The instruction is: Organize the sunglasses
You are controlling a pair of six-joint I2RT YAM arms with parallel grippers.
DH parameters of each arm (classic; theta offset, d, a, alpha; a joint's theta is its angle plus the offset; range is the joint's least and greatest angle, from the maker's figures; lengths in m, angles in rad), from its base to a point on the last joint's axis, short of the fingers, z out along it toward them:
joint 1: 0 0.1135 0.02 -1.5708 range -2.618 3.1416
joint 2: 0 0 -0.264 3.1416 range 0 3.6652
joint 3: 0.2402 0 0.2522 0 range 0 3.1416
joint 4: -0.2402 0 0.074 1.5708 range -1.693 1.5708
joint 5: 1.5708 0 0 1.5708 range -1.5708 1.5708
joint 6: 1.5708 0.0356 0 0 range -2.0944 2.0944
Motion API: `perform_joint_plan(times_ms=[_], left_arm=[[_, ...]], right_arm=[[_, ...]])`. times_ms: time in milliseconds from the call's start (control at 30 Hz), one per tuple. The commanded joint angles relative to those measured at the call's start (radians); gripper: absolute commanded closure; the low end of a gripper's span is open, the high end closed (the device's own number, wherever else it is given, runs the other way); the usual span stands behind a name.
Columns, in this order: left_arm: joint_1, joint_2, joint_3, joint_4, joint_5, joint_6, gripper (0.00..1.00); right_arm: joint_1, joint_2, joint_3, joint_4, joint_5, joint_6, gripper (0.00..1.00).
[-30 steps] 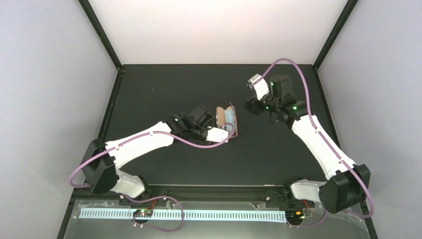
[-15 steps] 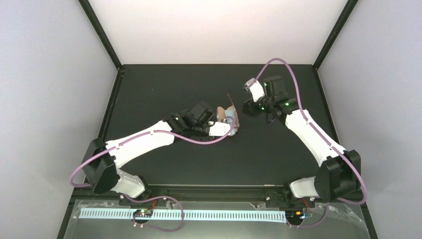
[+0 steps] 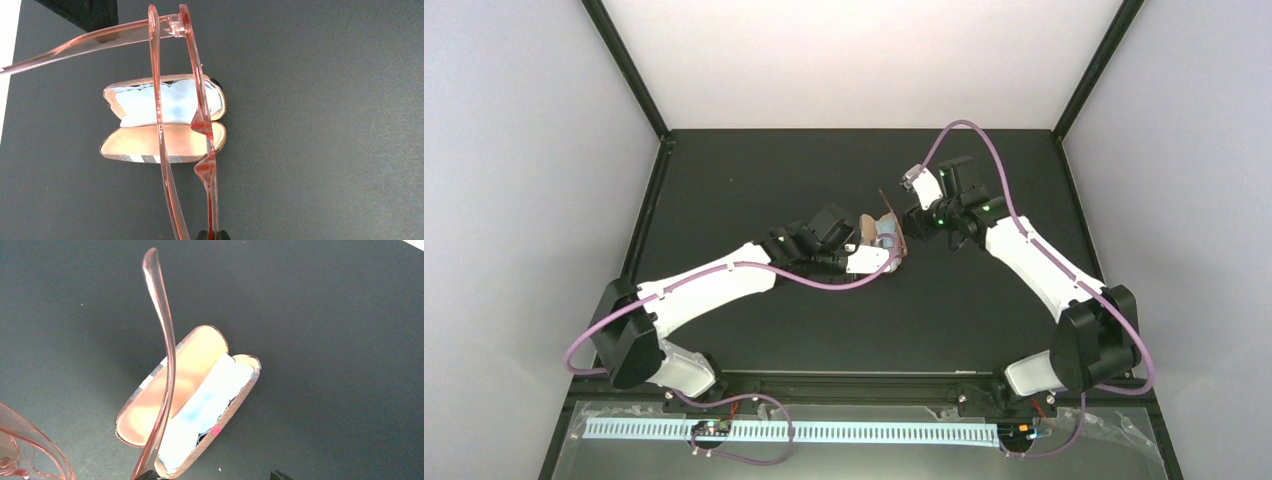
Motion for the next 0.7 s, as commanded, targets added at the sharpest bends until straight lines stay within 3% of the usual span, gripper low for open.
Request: perform_joint_plan(times_ms=[0, 667], left_arm=[[-0.009, 0.017, 0.04, 0.013, 0.014, -0.009, 0.98], [-0.01, 0.018, 0.021, 0.039, -0.009, -0.004, 0.99]], right_arm=[[0.028, 0.012, 0.02, 0.031, -0.038, 0.012, 0.4], [0.062, 0.0, -0.056, -0.012, -0.209, -0.053, 0.45]])
